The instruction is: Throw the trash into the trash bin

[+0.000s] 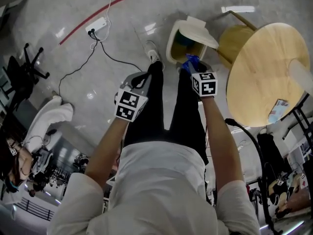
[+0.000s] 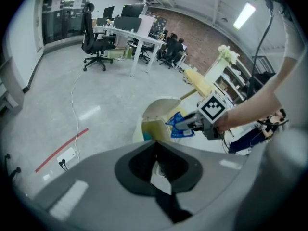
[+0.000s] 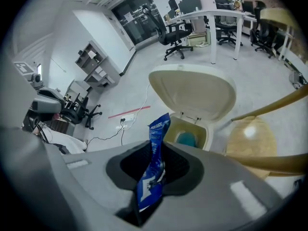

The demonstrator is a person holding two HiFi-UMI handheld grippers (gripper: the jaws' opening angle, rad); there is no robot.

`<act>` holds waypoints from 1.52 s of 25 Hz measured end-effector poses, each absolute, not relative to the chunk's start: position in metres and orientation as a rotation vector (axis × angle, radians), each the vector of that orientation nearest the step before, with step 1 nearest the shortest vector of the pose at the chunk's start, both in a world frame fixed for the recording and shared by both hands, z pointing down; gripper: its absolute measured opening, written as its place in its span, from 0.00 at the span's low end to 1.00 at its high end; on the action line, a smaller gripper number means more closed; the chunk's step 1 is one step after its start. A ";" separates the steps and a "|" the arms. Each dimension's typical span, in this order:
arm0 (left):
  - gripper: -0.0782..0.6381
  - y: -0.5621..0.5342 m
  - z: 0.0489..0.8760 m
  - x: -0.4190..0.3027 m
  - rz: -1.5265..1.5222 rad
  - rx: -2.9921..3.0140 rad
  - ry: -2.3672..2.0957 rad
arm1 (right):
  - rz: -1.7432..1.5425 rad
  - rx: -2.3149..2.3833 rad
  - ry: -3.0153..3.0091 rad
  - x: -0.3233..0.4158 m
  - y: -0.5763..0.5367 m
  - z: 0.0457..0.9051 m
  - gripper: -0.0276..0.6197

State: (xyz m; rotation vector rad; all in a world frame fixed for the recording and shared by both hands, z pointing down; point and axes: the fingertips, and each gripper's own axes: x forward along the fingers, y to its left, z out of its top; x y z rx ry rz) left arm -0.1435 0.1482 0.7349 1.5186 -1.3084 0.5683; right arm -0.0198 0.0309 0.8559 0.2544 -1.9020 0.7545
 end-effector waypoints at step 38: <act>0.12 0.161 0.792 -0.102 0.576 1.497 -1.226 | 0.725 0.295 -1.928 -0.011 0.034 0.912 0.22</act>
